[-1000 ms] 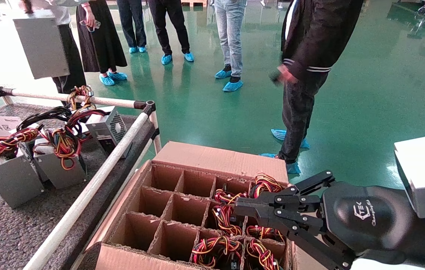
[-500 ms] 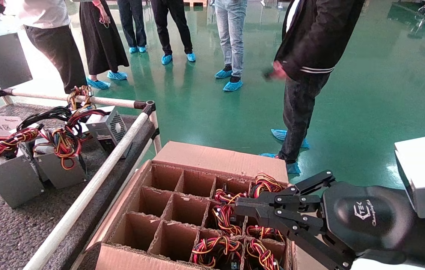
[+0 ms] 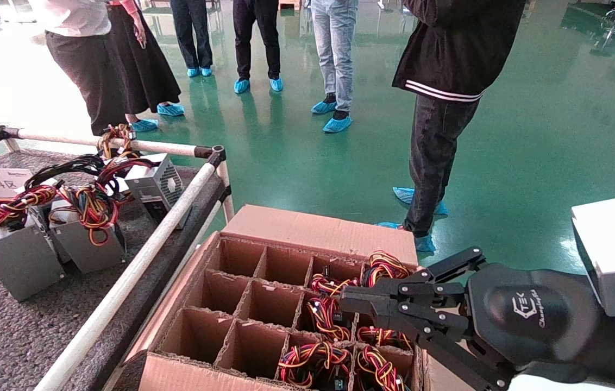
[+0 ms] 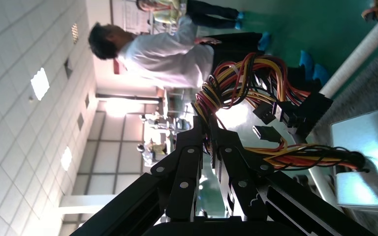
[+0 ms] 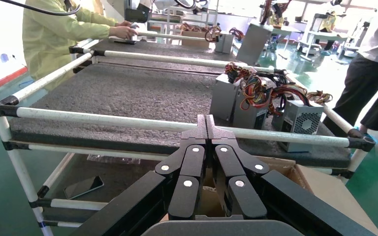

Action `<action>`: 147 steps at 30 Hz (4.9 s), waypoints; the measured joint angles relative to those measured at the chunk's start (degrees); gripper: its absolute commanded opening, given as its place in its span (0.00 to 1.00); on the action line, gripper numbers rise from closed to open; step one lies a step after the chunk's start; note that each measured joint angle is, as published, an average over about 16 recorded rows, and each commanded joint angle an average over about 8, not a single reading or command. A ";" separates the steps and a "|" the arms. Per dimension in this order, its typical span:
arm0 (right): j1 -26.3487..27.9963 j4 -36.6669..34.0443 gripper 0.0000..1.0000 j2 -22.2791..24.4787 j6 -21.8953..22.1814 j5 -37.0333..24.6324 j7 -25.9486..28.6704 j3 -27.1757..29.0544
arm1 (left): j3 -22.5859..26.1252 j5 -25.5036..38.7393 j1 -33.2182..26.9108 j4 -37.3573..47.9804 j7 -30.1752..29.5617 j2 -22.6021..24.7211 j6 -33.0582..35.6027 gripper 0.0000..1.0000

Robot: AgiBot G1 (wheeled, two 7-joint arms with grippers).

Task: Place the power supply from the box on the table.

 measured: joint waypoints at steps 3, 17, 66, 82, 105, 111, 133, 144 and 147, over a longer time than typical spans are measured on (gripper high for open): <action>0.00 0.00 0.00 0.00 0.00 0.00 0.00 0.00 | 0.49 0.44 0.15 0.84 -0.57 0.06 0.27 0.00; 0.00 0.00 0.00 0.00 0.00 0.00 0.00 0.00 | 1.65 1.20 1.67 3.31 -2.27 1.00 2.02 0.00; 0.00 0.00 0.00 0.00 0.00 0.00 0.00 0.00 | 1.49 -0.46 5.61 3.39 -4.65 3.84 8.36 0.00; 0.00 0.00 0.00 0.00 0.00 0.00 0.00 0.00 | 1.63 -0.44 6.80 4.58 -4.93 2.68 9.25 0.00; 0.00 0.00 0.00 0.00 0.00 0.00 0.00 0.00 | 2.21 0.05 7.60 6.58 -5.98 2.54 10.47 1.00; 0.00 0.00 0.00 0.00 0.00 0.00 0.00 0.00 | 2.37 0.21 7.47 6.95 -6.21 2.73 10.66 1.00; 0.00 0.00 0.00 0.00 0.00 0.00 0.00 0.00 | 3.24 1.08 6.72 7.88 -6.97 3.73 11.38 1.00; 0.00 0.00 0.00 0.00 0.00 0.00 0.00 0.00 | 3.28 1.11 6.18 7.86 -7.13 4.18 11.93 1.00; 0.00 0.00 0.00 0.00 0.00 0.00 0.00 0.00 | 3.08 0.90 5.93 7.65 -7.03 4.28 12.18 1.00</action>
